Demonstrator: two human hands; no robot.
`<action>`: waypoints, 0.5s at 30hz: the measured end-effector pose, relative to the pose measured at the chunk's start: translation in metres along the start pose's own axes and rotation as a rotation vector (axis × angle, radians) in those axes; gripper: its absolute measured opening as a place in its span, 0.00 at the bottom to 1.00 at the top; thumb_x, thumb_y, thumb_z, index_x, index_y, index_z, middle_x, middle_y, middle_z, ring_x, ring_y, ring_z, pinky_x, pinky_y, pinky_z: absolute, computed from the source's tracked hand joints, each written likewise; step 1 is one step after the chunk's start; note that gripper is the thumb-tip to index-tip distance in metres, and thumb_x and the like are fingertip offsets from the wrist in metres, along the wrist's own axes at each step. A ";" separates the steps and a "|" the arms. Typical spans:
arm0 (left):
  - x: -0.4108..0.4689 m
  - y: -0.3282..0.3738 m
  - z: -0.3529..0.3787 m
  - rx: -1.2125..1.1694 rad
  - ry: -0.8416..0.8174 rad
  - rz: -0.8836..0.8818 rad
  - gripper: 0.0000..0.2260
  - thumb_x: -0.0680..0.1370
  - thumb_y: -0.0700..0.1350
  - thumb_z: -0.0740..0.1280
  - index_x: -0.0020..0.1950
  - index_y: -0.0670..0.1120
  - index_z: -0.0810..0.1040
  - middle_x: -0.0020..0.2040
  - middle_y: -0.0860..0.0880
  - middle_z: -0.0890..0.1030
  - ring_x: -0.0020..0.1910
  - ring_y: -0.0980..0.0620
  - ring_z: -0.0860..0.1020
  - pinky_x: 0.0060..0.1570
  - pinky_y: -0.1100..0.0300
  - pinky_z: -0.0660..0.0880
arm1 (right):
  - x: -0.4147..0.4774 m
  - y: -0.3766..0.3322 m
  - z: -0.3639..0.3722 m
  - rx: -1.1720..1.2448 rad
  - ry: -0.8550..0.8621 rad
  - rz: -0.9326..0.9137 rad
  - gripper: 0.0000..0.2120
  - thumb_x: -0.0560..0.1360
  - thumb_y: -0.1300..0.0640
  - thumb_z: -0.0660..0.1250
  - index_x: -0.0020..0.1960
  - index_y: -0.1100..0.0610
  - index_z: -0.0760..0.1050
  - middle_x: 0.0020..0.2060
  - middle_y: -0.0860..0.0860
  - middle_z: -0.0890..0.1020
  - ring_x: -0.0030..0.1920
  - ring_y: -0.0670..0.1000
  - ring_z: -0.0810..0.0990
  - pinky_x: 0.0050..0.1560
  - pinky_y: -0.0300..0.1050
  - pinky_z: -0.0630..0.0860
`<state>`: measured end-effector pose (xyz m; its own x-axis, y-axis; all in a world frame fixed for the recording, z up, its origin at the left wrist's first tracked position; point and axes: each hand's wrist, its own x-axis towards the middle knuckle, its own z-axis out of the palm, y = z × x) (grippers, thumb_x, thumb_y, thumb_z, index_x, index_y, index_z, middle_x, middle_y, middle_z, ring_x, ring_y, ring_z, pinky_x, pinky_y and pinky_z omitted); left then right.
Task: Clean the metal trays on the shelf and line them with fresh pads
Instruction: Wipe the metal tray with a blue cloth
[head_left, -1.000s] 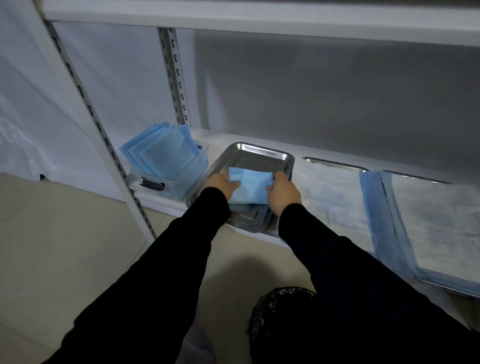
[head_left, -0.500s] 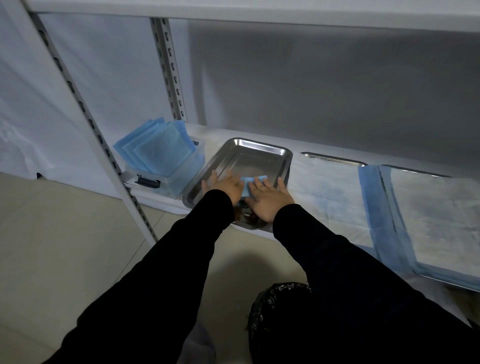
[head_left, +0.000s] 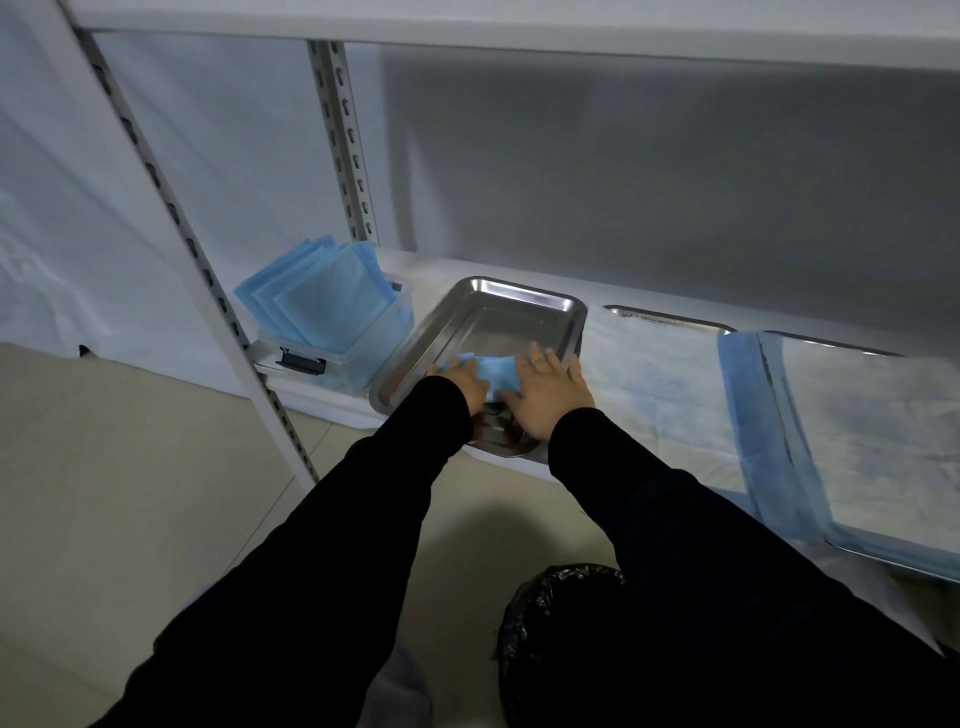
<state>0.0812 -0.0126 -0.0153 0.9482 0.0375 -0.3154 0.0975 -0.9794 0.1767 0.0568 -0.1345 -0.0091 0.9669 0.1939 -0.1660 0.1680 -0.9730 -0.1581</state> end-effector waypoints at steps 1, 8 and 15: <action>-0.002 0.002 -0.001 0.000 -0.002 0.009 0.22 0.83 0.46 0.51 0.76 0.40 0.56 0.77 0.42 0.56 0.76 0.43 0.54 0.75 0.49 0.47 | -0.001 -0.001 -0.001 -0.015 0.002 0.030 0.31 0.81 0.44 0.50 0.78 0.58 0.47 0.78 0.55 0.48 0.78 0.55 0.45 0.76 0.53 0.39; -0.010 0.010 -0.011 -0.103 0.009 -0.006 0.20 0.83 0.43 0.51 0.75 0.39 0.59 0.74 0.40 0.63 0.73 0.43 0.64 0.72 0.53 0.60 | -0.004 0.001 -0.002 -0.034 0.003 0.112 0.32 0.81 0.43 0.48 0.77 0.61 0.48 0.73 0.59 0.63 0.77 0.57 0.53 0.75 0.56 0.37; -0.018 0.010 -0.011 -0.312 0.068 -0.026 0.21 0.83 0.43 0.54 0.75 0.39 0.58 0.74 0.40 0.63 0.72 0.43 0.64 0.69 0.56 0.61 | -0.002 -0.002 -0.009 0.274 0.152 0.115 0.17 0.79 0.55 0.57 0.67 0.58 0.65 0.58 0.58 0.79 0.61 0.58 0.76 0.70 0.49 0.61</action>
<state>0.0687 -0.0205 0.0025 0.9611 0.0855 -0.2625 0.2004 -0.8702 0.4502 0.0560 -0.1345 0.0002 0.9975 0.0442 -0.0543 0.0183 -0.9135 -0.4063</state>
